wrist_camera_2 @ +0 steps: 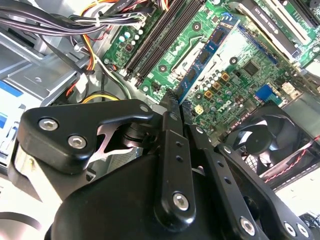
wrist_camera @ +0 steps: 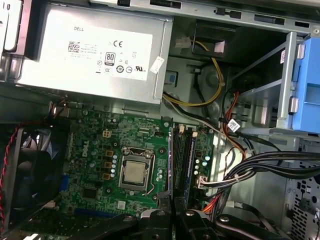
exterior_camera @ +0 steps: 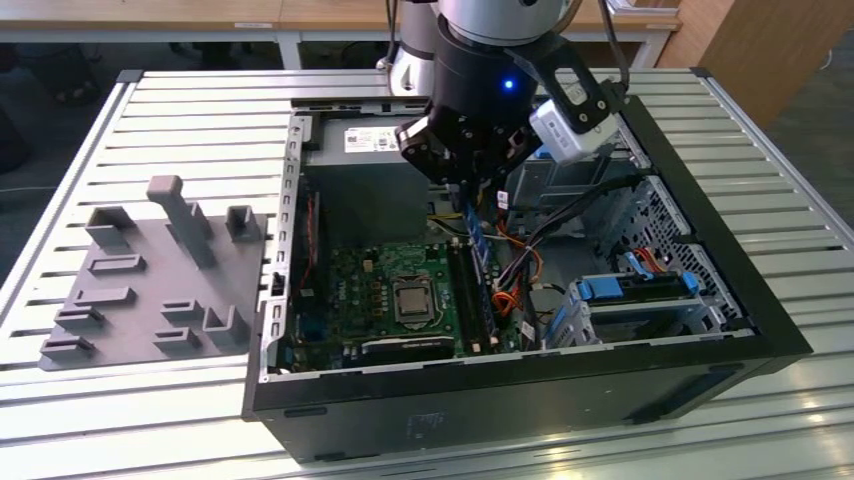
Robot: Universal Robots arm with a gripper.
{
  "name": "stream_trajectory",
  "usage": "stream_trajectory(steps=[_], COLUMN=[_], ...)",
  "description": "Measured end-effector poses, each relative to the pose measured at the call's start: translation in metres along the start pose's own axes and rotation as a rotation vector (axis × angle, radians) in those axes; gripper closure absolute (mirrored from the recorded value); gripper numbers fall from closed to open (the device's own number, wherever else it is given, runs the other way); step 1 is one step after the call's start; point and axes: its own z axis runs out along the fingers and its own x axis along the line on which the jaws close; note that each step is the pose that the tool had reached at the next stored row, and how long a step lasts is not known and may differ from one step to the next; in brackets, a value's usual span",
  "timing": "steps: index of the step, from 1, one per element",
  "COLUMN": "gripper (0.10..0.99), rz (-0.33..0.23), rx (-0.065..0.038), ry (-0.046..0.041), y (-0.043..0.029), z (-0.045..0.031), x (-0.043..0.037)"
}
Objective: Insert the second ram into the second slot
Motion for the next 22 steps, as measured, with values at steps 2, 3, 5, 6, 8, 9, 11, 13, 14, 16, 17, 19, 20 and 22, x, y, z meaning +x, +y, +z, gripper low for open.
stream_trajectory(steps=[2, 3, 5, 6, 8, 9, 11, 13, 14, 16, 17, 19, 20, 22], gripper=[0.949, 0.949, 0.949, 0.949, 0.949, 0.949, 0.949, 0.949, 0.949, 0.949, 0.949, 0.949, 0.949, 0.949], rz=[0.000, 0.000, 0.000, 0.000, 0.000, 0.000, 0.000, 0.000, 0.000, 0.000, 0.000, 0.000, 0.000, 0.000], rx=[0.000, 0.000, 0.000, 0.000, 0.000, 0.000, 0.000, 0.000, 0.000, 0.000, 0.000, 0.000, 0.000, 0.000], ry=[0.0000, 0.0000, 0.0000, 0.0000, 0.0000, 0.0000, 0.0000, 0.0000, 0.0000, 0.0000, 0.0000, 0.0000, 0.0000, 0.0000], y=[-0.0002, -0.0002, -0.0003, -0.0003, -0.0004, -0.0005, -0.0007, -0.0009, -0.0010, -0.0011, -0.0012, -0.0013, -0.0014, -0.0015], z=[0.0005, 0.0007, 0.0011, 0.0014, 0.0017, 0.0019, 0.0023, 0.0027, 0.0029, 0.0034, 0.0036, 0.0040, 0.0042, 0.0046], x=[0.0000, 0.0000, 0.0001, 0.0001, 0.0001, 0.0001, 0.0001, 0.0001, 0.0001, 0.0002, 0.0002, 0.0002, 0.0002, 0.0002])
